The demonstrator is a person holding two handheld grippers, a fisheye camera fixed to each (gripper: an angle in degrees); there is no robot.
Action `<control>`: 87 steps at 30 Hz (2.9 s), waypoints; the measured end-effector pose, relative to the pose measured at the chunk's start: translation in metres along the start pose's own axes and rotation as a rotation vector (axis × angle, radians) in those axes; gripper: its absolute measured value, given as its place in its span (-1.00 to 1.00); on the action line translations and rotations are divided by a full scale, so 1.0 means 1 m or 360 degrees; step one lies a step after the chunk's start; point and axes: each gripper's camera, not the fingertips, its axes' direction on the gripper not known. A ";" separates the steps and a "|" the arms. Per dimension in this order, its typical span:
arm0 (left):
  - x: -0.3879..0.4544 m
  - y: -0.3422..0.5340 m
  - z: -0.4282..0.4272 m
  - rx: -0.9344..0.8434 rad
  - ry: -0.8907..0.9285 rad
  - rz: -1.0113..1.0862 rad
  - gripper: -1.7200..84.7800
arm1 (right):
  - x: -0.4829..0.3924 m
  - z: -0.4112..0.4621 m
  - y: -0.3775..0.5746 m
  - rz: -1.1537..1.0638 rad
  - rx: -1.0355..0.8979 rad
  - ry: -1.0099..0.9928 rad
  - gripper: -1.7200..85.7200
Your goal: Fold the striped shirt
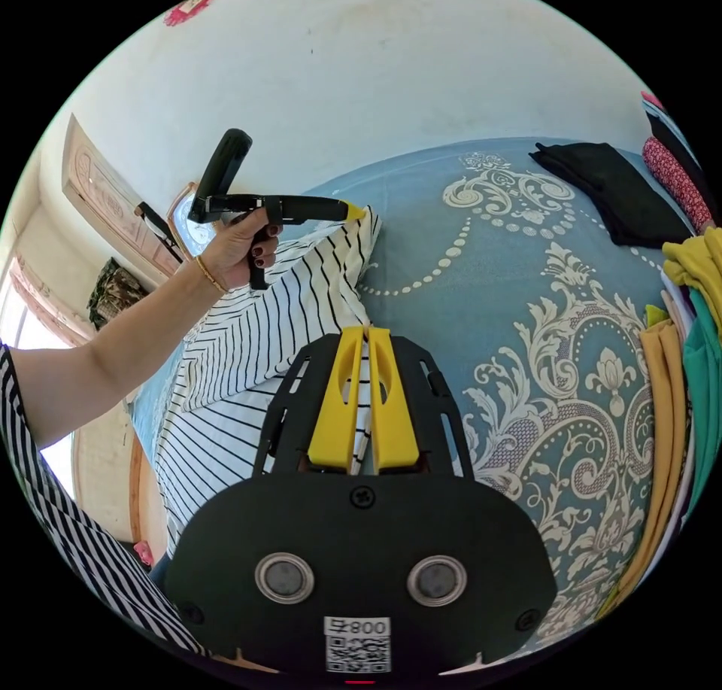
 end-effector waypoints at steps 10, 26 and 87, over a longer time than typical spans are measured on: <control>0.006 -0.002 0.008 0.0019 -0.0079 -0.0046 -0.94 | 0.030 -0.005 0.003 0.0113 -0.0015 -0.0011 -0.96; 0.047 0.026 0.033 -0.0134 -0.0010 0.0082 -0.95 | 0.023 0.007 -0.003 0.0033 -0.0124 -0.0061 -0.95; -0.035 0.572 -0.169 0.0109 -0.0386 -0.0748 -0.92 | -0.164 -0.071 -0.026 -0.0140 0.0125 0.0150 -0.96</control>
